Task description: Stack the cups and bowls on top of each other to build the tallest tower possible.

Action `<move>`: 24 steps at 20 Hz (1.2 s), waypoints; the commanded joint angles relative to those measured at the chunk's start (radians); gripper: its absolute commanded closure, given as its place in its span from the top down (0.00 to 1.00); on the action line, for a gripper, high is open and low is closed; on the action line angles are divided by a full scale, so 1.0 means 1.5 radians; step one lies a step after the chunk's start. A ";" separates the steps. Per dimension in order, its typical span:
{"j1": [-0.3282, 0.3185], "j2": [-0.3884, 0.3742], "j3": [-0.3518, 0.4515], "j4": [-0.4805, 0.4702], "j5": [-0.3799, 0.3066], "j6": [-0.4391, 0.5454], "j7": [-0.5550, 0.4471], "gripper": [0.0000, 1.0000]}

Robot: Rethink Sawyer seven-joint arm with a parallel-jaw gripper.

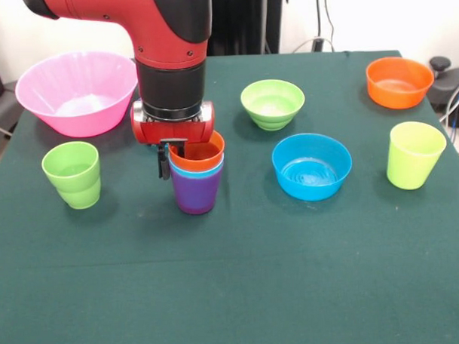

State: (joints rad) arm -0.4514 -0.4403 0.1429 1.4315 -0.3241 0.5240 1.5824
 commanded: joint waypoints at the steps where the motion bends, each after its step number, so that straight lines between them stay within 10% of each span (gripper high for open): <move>1: 0.024 0.092 0.034 0.043 -0.007 -0.040 0.067 0.00; 8: 0.026 0.091 0.032 0.040 -0.005 -0.029 0.067 0.00; 9: 0.027 0.091 0.031 0.039 -0.006 -0.028 0.067 1.00; 24: 0.023 0.084 0.033 0.041 -0.007 -0.027 0.054 1.00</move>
State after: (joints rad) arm -0.4473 -0.4298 0.1372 1.4325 -0.3193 0.5244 1.5824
